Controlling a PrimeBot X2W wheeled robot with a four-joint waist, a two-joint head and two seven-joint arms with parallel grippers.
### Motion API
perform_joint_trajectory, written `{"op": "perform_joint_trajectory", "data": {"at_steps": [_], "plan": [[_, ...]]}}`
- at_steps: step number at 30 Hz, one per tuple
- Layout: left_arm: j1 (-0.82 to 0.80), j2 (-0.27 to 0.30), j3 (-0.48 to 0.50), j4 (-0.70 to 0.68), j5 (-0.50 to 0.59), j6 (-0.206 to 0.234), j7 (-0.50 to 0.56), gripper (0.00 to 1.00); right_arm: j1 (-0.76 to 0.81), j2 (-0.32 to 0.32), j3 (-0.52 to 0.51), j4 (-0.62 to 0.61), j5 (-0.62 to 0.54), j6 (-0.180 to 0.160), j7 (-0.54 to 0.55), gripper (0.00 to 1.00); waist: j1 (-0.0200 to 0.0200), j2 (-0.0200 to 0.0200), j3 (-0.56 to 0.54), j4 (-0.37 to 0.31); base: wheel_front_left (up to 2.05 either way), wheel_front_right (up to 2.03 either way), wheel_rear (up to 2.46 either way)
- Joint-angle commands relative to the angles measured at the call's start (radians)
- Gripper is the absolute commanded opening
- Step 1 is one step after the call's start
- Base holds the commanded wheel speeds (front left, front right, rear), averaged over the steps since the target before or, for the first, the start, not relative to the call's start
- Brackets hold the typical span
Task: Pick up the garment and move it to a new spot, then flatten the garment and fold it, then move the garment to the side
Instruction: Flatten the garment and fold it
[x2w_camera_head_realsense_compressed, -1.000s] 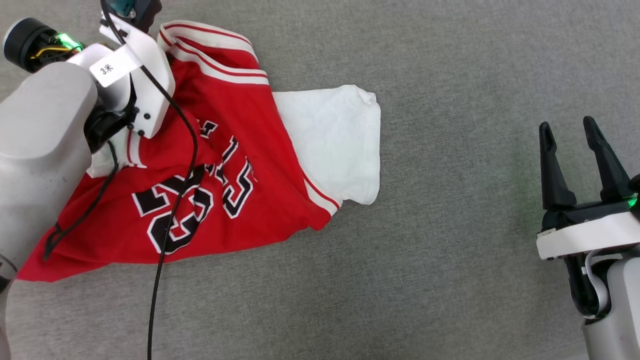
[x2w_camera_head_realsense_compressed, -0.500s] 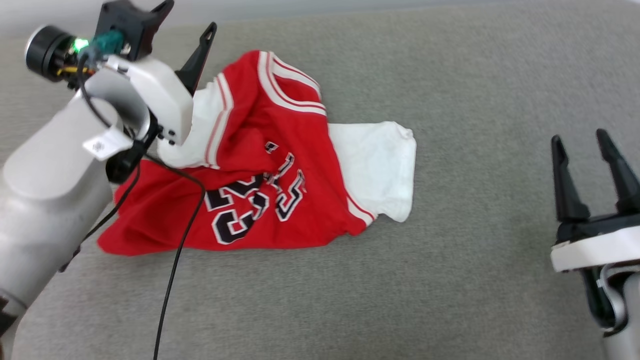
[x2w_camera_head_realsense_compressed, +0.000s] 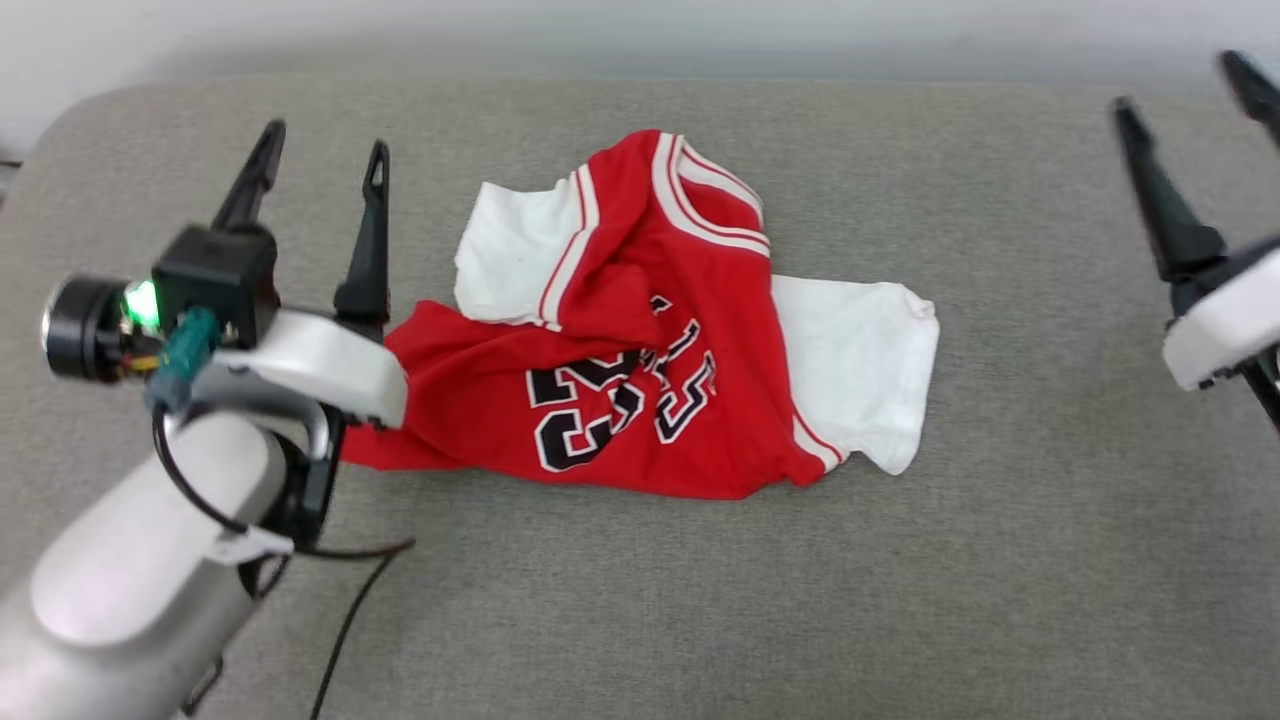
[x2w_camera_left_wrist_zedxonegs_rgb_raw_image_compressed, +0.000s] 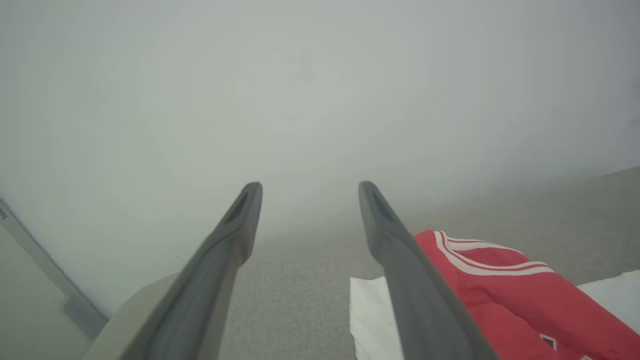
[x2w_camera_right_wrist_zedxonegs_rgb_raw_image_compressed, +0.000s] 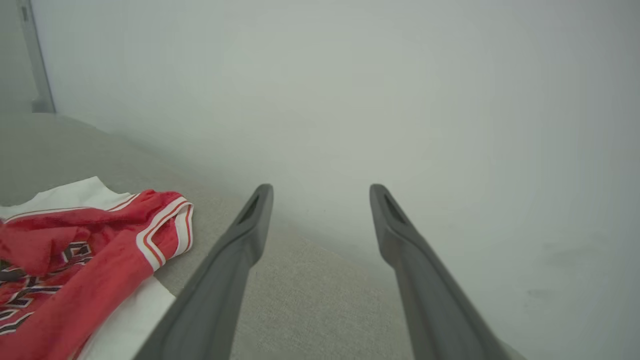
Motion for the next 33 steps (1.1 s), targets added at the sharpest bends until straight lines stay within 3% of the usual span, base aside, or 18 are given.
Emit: {"op": "perform_joint_trajectory", "data": {"at_steps": [1,6,10,15,19,25,33], "plan": [[0.037,-0.015,0.024,-0.022,0.015,0.012,-0.004,1.00,-0.030,-0.020,0.029,0.009,0.021,-0.001,0.037,1.00,0.0001,0.0000,0.003,0.014,0.00,0.00,0.00],[0.193,-0.077,0.146,-0.090,0.094,0.036,-0.005,1.00,-0.146,-0.127,0.237,0.050,0.158,-0.001,0.315,1.00,0.0001,0.0000,0.016,0.046,0.00,0.00,0.00],[0.283,-0.146,0.224,-0.108,0.156,0.014,-0.005,1.00,-0.209,-0.218,0.389,0.076,0.313,-0.001,0.565,1.00,0.0001,0.0000,0.032,0.085,0.00,0.00,0.00],[0.347,-0.242,0.296,-0.113,0.233,-0.039,-0.005,1.00,-0.275,-0.292,0.503,0.114,0.443,-0.001,0.751,1.00,0.0001,0.0000,0.071,0.140,0.00,0.00,0.00],[0.368,-0.315,0.347,-0.107,0.290,-0.088,-0.004,1.00,-0.325,-0.294,0.545,0.168,0.483,-0.001,0.799,1.00,0.0001,0.0000,0.112,0.178,0.00,0.00,0.00],[0.388,-0.408,0.408,-0.085,0.366,-0.160,-0.004,1.00,-0.351,-0.263,0.616,0.254,0.500,-0.001,0.786,1.00,0.0001,0.0000,0.151,0.211,0.00,0.00,0.00],[0.407,-0.474,0.475,-0.050,0.433,-0.230,-0.004,1.00,-0.295,-0.259,0.754,0.311,0.525,0.001,0.742,1.00,0.0001,0.0000,0.157,0.207,0.00,0.00,0.00]]}}
